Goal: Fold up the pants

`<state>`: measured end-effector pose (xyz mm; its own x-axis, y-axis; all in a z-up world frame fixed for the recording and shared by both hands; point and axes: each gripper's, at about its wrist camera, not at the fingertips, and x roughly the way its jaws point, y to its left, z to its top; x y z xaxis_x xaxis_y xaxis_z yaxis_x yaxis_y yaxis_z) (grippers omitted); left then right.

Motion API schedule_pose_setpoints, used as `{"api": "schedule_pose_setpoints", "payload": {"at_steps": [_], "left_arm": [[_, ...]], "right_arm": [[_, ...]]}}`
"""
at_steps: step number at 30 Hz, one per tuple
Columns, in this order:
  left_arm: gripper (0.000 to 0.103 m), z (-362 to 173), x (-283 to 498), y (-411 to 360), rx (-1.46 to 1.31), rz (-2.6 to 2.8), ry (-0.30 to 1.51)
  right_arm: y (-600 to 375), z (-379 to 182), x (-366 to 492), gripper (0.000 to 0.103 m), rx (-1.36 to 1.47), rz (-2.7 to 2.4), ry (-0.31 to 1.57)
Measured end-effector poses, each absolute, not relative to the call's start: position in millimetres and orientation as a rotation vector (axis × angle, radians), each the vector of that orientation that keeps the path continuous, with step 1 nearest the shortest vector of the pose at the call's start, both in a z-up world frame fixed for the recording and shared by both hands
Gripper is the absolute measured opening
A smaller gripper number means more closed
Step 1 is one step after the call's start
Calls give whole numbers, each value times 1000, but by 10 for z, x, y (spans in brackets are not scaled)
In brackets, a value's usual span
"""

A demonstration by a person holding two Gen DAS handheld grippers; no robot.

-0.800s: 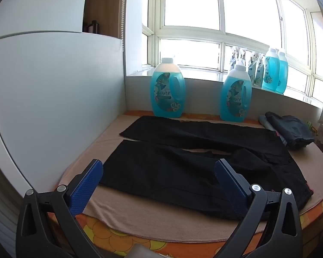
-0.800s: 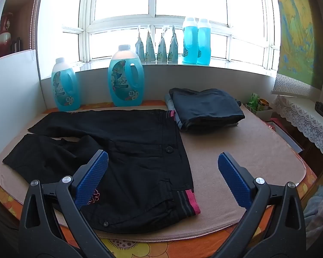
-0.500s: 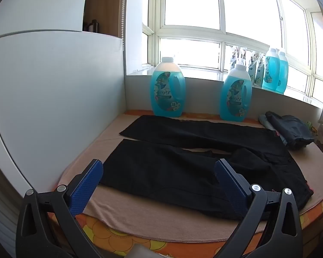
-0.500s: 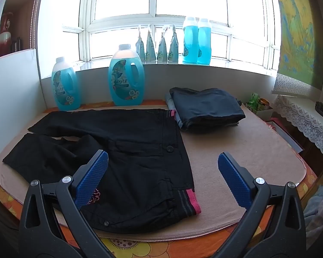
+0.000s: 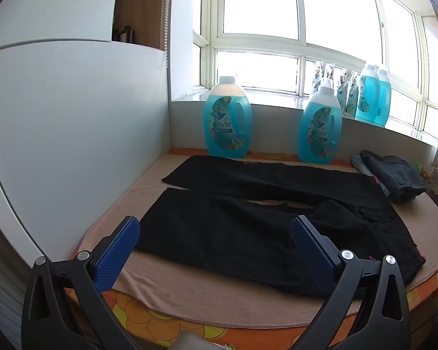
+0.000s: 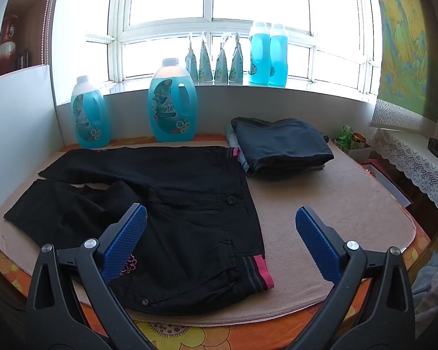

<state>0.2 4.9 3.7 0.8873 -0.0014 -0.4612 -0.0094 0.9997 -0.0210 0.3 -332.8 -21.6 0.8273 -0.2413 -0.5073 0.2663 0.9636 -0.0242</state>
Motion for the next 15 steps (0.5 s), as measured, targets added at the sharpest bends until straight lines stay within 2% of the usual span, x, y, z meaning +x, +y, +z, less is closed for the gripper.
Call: {"api": "schedule_pose_setpoints", "payload": {"at_steps": [15], "left_arm": [[103,-39,64,142,-26,9,492]], "right_arm": [[-3336,-260,35,103,54,-259,531]]}}
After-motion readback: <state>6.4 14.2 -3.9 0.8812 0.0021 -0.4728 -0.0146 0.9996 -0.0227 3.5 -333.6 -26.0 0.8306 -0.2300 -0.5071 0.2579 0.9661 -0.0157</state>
